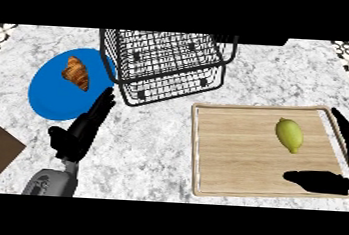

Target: Pick the lemon from the tray and place it in the tiered basket

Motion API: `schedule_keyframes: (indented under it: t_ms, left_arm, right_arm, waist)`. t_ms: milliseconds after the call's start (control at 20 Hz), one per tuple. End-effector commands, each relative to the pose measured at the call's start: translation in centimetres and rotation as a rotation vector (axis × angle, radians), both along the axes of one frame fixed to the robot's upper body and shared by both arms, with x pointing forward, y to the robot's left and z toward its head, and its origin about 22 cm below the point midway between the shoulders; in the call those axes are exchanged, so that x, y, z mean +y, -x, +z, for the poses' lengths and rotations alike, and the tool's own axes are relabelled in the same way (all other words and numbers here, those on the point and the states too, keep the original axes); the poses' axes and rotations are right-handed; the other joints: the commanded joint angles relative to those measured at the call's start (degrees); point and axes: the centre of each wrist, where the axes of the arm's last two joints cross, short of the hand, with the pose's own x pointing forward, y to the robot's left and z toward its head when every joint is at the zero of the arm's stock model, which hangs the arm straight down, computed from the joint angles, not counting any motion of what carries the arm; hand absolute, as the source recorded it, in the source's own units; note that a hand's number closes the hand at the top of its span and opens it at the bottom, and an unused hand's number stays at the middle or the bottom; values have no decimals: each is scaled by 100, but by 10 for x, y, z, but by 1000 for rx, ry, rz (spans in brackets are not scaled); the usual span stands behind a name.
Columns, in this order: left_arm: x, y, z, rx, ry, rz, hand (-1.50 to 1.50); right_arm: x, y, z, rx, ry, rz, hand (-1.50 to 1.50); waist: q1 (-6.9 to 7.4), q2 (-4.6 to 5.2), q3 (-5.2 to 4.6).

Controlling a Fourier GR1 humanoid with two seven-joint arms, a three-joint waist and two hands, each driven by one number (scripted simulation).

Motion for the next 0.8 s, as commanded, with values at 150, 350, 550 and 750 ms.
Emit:
schedule_keyframes:
  t_ms: [150,350,550,750]
  left_arm:
    - [13,4,-8,4,-1,2,0]
    - [-7,10,11,0,1,-1,0]
    - [-13,2,-3,13,-6,9,0]
    - [1,20,7,-8,-3,11,0]
  right_arm:
    - [19,-7,-40,33,-22,-50,-150]
    - [14,-21,-55,52,-22,-41,-150]
    - [17,-17,-65,34,-26,-9,-150]
    - [-7,-20,-77,63,-49,-2,-150]
  waist:
    - [-6,0,-1]
    - [6,-3,1]
    - [-13,-2,0]
    - [-1,-5,1]
